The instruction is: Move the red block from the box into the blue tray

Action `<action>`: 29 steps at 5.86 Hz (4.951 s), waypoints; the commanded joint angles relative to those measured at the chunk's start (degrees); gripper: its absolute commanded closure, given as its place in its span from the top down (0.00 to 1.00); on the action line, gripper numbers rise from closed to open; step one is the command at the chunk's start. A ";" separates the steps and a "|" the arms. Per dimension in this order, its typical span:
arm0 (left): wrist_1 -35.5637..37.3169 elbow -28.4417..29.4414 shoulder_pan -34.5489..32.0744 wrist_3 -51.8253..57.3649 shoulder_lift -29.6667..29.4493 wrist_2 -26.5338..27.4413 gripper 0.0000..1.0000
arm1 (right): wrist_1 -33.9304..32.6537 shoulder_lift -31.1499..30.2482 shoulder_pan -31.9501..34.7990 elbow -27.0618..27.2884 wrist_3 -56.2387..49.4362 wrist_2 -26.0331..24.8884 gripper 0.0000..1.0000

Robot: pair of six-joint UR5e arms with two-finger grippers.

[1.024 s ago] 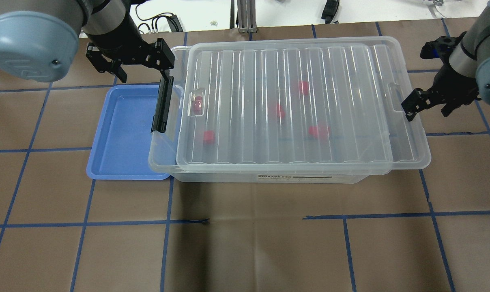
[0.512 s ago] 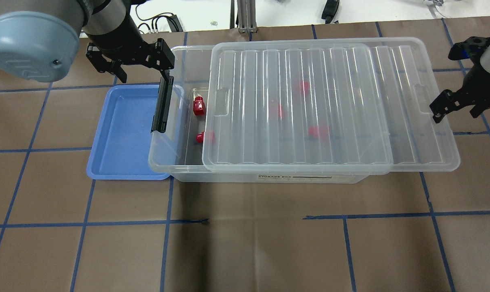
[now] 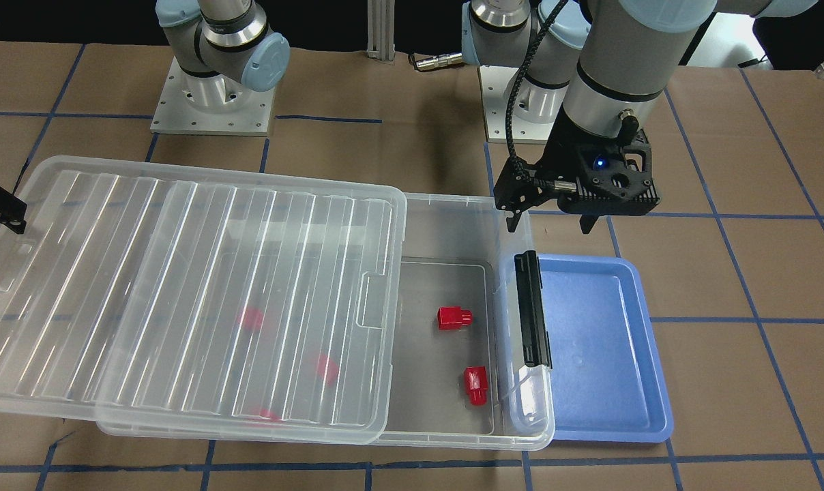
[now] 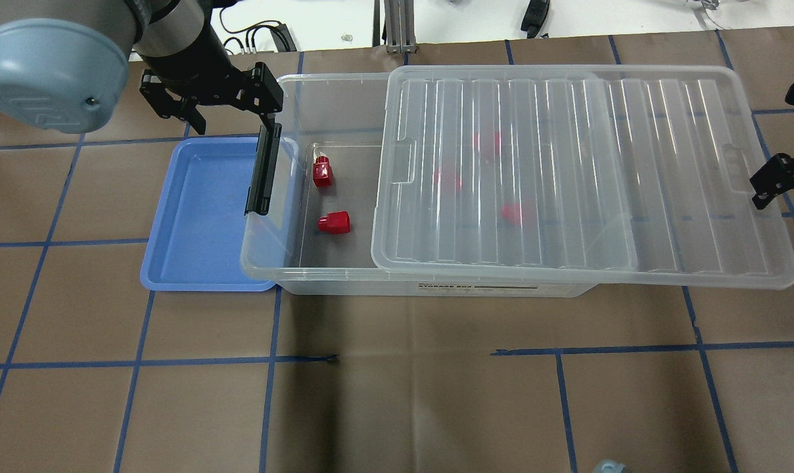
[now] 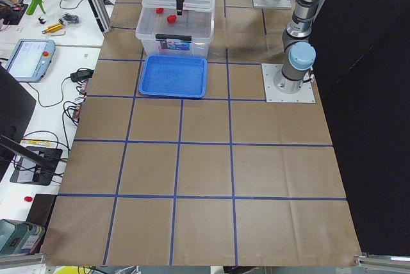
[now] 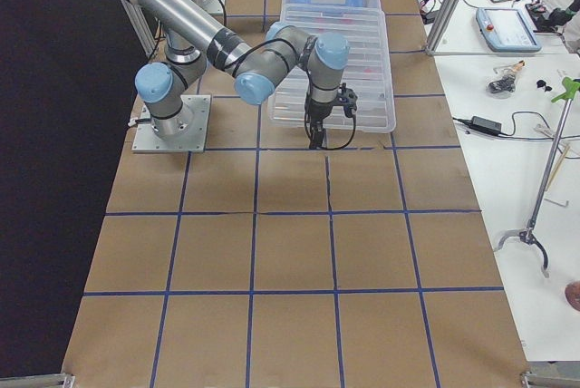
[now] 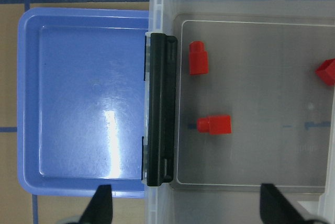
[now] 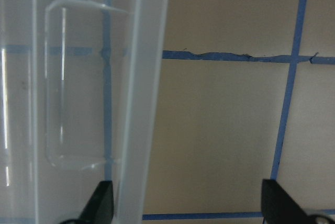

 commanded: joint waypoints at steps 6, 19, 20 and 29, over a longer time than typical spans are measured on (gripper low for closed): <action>0.26 -0.35 0.44 46.44 -2.54 -4.23 0.98 | 21.44 -4.14 4.90 -17.99 10.78 3.24 1.00; 19.33 -9.14 -5.98 86.66 -21.69 -3.63 0.98 | 27.51 -4.86 31.76 -20.95 42.04 7.40 1.00; 20.21 -9.14 -6.24 86.66 -23.62 -3.54 0.98 | 27.51 -4.86 31.76 -20.94 42.04 7.49 1.00; 11.63 -6.69 -4.67 78.58 -9.97 -3.54 0.10 | 27.51 -4.77 31.76 -20.94 42.04 7.49 1.00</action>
